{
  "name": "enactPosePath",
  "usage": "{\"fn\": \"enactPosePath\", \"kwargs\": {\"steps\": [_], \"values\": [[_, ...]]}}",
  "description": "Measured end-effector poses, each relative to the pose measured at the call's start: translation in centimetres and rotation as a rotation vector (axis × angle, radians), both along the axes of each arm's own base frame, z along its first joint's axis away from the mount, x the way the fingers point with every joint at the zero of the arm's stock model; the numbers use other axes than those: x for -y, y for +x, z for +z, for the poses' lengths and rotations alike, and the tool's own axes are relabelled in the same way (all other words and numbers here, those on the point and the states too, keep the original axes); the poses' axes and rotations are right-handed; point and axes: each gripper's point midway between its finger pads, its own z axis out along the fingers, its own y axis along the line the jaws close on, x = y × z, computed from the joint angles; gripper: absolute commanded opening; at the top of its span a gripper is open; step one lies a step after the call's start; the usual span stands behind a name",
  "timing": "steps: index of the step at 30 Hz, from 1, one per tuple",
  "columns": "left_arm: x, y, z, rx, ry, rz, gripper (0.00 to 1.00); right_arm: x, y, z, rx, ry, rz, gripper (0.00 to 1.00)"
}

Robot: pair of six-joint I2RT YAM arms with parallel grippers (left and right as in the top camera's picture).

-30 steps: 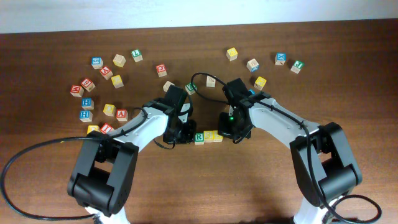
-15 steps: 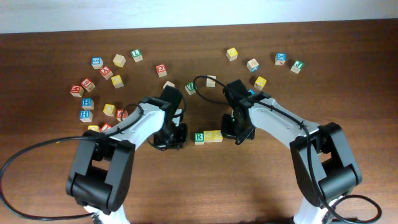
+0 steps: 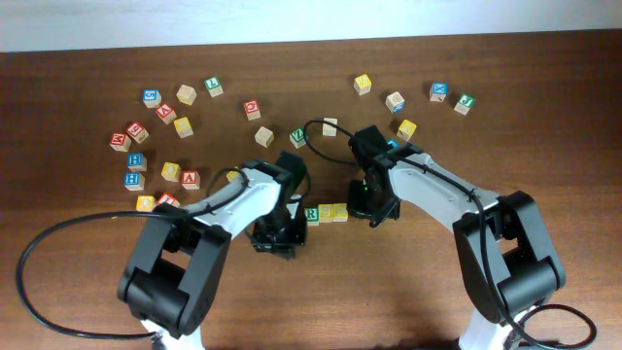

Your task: Spell out RSS

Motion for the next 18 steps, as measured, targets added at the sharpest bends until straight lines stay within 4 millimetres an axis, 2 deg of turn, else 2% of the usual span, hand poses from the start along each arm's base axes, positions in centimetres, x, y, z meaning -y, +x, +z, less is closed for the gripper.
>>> {"fn": "enactPosePath", "kwargs": {"steps": [5,11,18], "values": [[1.6,0.8,0.0,0.035,-0.056,0.016,0.00,0.0,-0.1,0.0,-0.004,-0.002,0.000,0.16],[2.6,2.4,0.0,0.103,-0.101,0.022,0.00,0.1,-0.1,0.0,-0.002,-0.005,0.000,0.16],[2.9,3.3,0.1,0.140,-0.109,0.023,0.00,0.3,0.0,0.0,0.003,-0.015,-0.001,0.16]]}}
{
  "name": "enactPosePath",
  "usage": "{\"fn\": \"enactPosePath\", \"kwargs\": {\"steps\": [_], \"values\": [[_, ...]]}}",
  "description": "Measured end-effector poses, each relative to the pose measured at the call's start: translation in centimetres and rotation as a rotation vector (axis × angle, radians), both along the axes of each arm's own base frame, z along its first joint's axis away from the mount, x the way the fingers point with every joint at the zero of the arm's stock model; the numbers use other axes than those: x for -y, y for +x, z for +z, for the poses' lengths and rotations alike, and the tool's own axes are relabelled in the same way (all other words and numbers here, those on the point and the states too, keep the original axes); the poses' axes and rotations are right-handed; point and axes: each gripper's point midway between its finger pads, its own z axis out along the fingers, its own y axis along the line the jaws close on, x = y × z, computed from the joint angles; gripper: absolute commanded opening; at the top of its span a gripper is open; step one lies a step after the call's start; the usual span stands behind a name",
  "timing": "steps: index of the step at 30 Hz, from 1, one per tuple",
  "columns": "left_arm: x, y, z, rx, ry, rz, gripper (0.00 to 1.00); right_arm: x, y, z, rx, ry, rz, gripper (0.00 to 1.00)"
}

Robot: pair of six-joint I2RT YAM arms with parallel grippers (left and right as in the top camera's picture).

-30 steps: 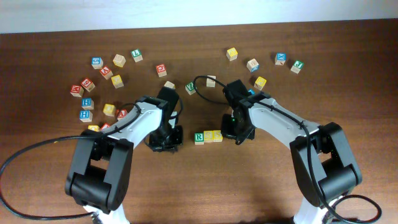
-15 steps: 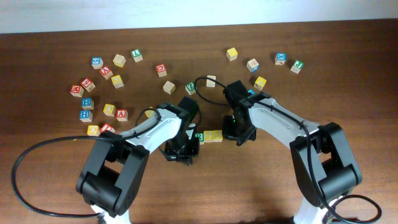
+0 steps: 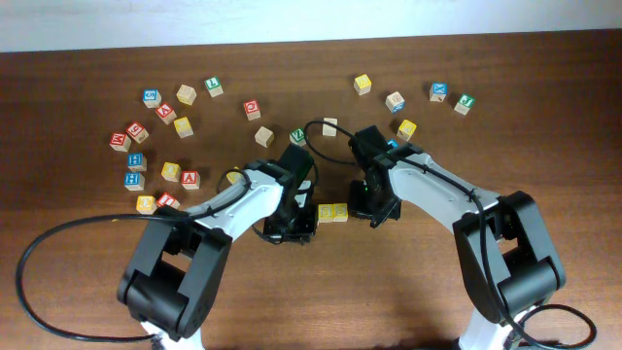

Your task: Spell out RSS

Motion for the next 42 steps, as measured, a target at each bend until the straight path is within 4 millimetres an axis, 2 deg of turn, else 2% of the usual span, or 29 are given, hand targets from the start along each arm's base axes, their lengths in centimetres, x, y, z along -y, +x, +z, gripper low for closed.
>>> {"fn": "enactPosePath", "kwargs": {"steps": [4,13,42], "values": [[0.0,0.8,0.1,0.043,0.007,0.000,0.00,0.0,0.1,0.0,0.003,-0.003,-0.001,0.16],[-0.2,1.4,0.1,0.072,0.020,0.005,0.00,0.1,0.1,0.0,0.005,-0.005,0.000,0.16],[0.5,1.4,0.3,0.068,-0.018,0.007,0.00,0.1,0.1,0.0,0.006,-0.005,-0.001,0.16]]}}
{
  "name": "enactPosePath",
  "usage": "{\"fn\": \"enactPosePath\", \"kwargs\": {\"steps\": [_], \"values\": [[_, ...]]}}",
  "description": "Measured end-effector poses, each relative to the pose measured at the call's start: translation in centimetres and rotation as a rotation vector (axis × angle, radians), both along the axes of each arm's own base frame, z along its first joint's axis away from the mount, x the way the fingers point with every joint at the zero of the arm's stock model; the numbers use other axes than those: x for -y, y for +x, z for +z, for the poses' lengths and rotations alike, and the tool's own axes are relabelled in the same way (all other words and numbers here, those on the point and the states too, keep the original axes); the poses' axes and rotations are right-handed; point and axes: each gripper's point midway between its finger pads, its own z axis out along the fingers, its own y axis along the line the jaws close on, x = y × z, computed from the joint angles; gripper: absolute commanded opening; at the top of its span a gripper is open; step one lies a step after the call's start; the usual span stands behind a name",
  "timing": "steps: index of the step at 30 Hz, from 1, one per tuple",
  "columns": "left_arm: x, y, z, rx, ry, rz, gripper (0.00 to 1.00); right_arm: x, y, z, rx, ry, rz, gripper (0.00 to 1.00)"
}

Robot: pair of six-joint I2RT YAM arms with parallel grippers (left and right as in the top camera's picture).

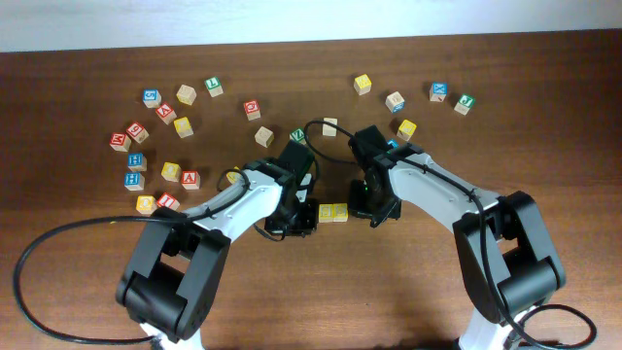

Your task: Spell out RSS

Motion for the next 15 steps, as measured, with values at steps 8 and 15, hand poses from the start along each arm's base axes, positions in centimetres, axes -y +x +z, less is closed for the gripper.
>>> {"fn": "enactPosePath", "kwargs": {"steps": [8,15], "values": [[0.06,0.08,0.01,0.003,-0.002,0.000,0.00,0.00,0.00,0.00,0.000,0.000,0.000,0.17],[0.07,0.10,0.01,0.004,-0.003,0.000,0.00,-0.01,0.00,0.00,0.000,0.000,0.000,0.17]]}}
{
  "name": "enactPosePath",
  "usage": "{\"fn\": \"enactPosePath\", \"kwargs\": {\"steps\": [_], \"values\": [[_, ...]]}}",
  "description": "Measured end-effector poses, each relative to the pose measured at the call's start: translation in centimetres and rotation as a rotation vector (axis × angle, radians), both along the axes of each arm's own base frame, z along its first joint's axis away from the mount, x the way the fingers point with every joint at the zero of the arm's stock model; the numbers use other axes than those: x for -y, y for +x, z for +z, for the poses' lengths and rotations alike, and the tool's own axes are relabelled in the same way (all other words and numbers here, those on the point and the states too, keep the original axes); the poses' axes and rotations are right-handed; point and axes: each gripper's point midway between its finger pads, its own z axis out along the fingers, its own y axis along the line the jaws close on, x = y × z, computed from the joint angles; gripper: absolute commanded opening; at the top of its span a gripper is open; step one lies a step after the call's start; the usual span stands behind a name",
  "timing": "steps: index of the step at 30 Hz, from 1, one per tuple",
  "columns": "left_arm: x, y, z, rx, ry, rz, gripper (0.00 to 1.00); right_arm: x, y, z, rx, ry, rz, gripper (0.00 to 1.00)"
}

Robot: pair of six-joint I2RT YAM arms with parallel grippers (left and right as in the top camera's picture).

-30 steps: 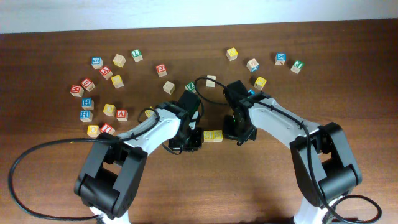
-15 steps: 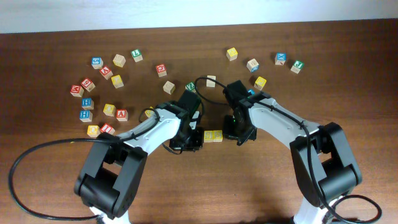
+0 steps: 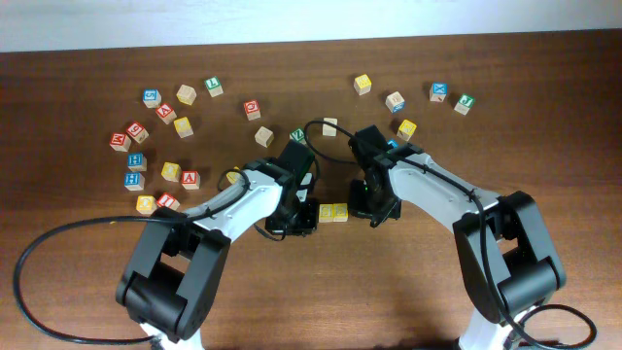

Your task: Spell out RSS

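A yellow letter block (image 3: 333, 212) lies at the middle of the table. My left gripper (image 3: 303, 216) is down right at its left side, covering the spot beside it; no block shows under the fingers. On the yellow block's right side, my right gripper (image 3: 371, 207) is low over the table. The overhead view does not show how either pair of jaws stands. More letter blocks lie behind: a green-lettered one (image 3: 297, 136), a plain-faced one (image 3: 329, 126) and a red-lettered one (image 3: 252, 108).
Several loose letter blocks are scattered at the left (image 3: 170, 172) and far left (image 3: 136, 131). Others lie at the back right (image 3: 406, 128), (image 3: 439, 91). A black cable (image 3: 58, 243) loops over the near left of the table.
At first a green R block lay in plain view, touching the yellow block's left side, with my left gripper nearer the front and left of it. Then my left gripper stood over the R block, hiding it, and has stayed there. The right arm has not moved.
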Motion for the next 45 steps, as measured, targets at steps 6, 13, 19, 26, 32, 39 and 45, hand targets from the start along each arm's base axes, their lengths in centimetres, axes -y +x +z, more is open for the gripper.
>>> {"fn": "enactPosePath", "kwargs": {"steps": [6,13,19,26,32,39,45], "values": [[0.1,0.0,0.0,0.000,-0.004,0.000,0.00,0.0,0.0,0.0,0.001,0.000,0.001,0.19],[0.2,-0.1,0.1,-0.005,-0.012,-0.001,0.00,0.0,0.1,0.0,0.004,0.001,0.000,0.20],[-0.1,-1.3,0.3,-0.059,-0.008,-0.002,0.00,0.0,0.1,0.0,0.006,0.001,0.001,0.16],[-3.0,-0.1,5.0,0.015,-0.031,0.082,0.00,0.0,0.2,0.0,0.008,-0.001,0.000,0.16],[-6.7,3.0,5.1,0.100,0.027,0.183,0.00,0.0,0.2,0.0,0.008,-0.001,0.000,0.16],[-5.0,2.6,1.9,0.051,0.045,0.130,0.00,0.0,0.2,0.0,0.008,0.001,0.000,0.16],[-3.6,1.9,0.8,0.023,0.027,0.095,0.00,-0.3,0.1,0.0,0.004,0.015,0.001,0.16]]}}
